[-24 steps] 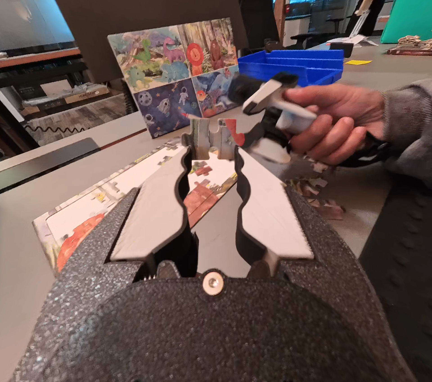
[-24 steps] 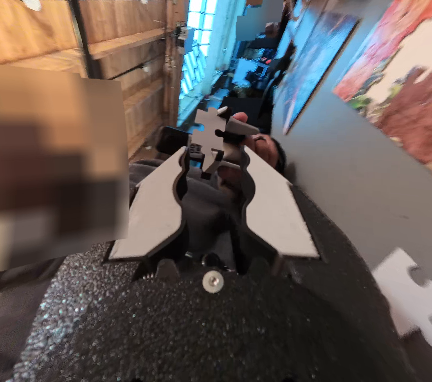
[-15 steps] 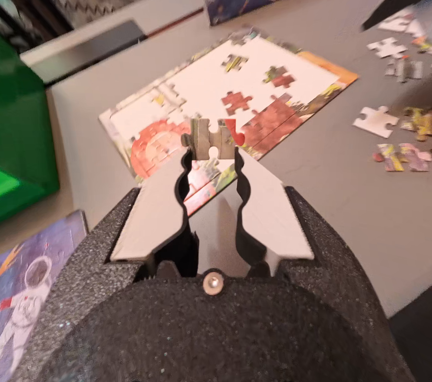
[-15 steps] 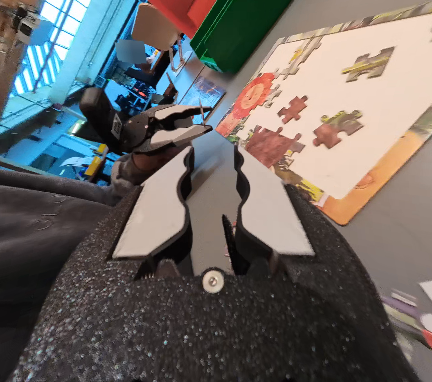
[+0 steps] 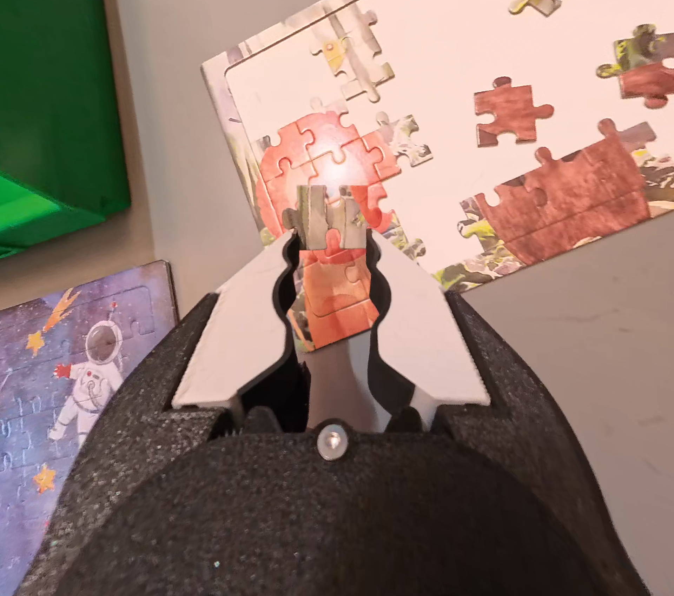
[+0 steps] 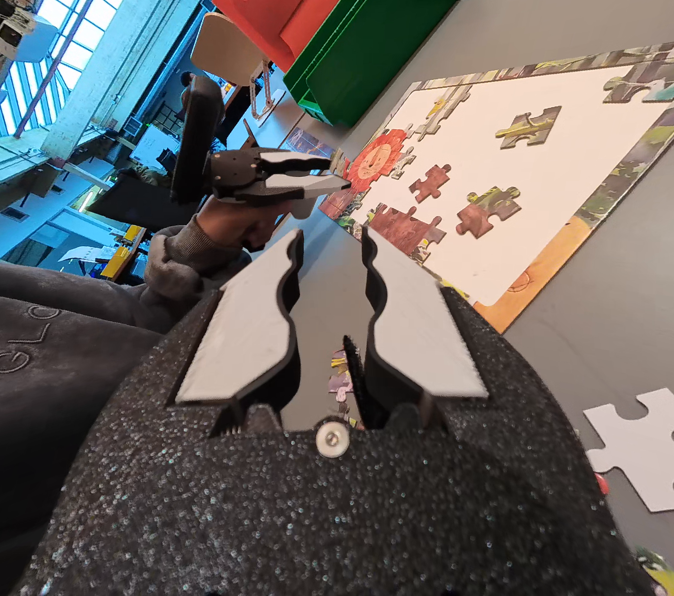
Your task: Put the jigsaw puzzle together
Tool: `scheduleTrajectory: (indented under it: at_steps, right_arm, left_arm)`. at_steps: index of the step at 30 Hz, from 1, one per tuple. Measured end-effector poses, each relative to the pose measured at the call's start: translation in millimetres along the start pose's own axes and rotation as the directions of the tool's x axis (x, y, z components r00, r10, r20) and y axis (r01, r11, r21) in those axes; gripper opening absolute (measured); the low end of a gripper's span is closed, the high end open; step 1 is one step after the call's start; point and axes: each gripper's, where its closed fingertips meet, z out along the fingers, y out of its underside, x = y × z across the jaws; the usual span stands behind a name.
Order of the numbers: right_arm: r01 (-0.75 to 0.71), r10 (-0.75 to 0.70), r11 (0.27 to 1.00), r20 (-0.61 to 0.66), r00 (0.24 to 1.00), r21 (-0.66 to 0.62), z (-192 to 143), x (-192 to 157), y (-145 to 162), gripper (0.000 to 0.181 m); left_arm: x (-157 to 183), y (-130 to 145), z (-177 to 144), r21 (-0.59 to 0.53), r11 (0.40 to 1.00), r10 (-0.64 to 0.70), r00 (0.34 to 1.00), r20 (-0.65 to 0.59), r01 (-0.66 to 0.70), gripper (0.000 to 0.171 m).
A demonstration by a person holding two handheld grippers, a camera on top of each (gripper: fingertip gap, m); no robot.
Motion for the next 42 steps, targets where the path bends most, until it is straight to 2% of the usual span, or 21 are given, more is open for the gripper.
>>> scheduleTrajectory:
  at_steps: [8, 13, 17, 21, 34, 42]
  right_arm:
    - [0.039, -0.04, 0.999, -0.047, 0.998, -0.021, 0.9, 6.1, 2.8, 0.031]
    - [0.202, -0.21, 0.978, -0.182, 0.961, -0.059, -1.0, 16.7, 2.0, 0.03]
    - [0.326, -0.349, 0.936, -0.21, 0.913, -0.135, 5.7, 12.7, 10.4, 0.026]
    - [0.375, -0.408, 0.908, -0.199, 0.891, -0.187, 11.2, 9.2, 19.0, 0.025]
    - [0.363, -0.402, 0.911, -0.219, 0.889, -0.196, 8.9, 15.7, 18.6, 0.025]
    - [0.348, -0.387, 0.917, -0.218, 0.896, -0.196, 8.2, 18.3, 18.6, 0.025]
  left_arm:
    - [-4.0, -2.9, -0.6, 0.007, 1.0, 0.028, 0.999, 0.016, -0.028, 0.036]
    - [2.7, 4.7, -3.0, -0.011, 1.0, 0.026, 1.0, -0.006, -0.026, 0.036]
    - [9.8, 5.8, -6.3, -0.013, 0.996, -0.093, 0.994, -0.052, 0.093, 0.036]
    - [10.0, 4.9, -6.5, -0.01, 0.987, -0.159, 0.985, -0.061, 0.158, 0.036]
    - [6.5, 14.3, 0.1, -0.033, 0.985, -0.172, 0.984, -0.038, 0.171, 0.037]
    - [16.9, 11.8, 0.6, -0.017, 0.974, -0.227, 0.96, -0.161, 0.227, 0.036]
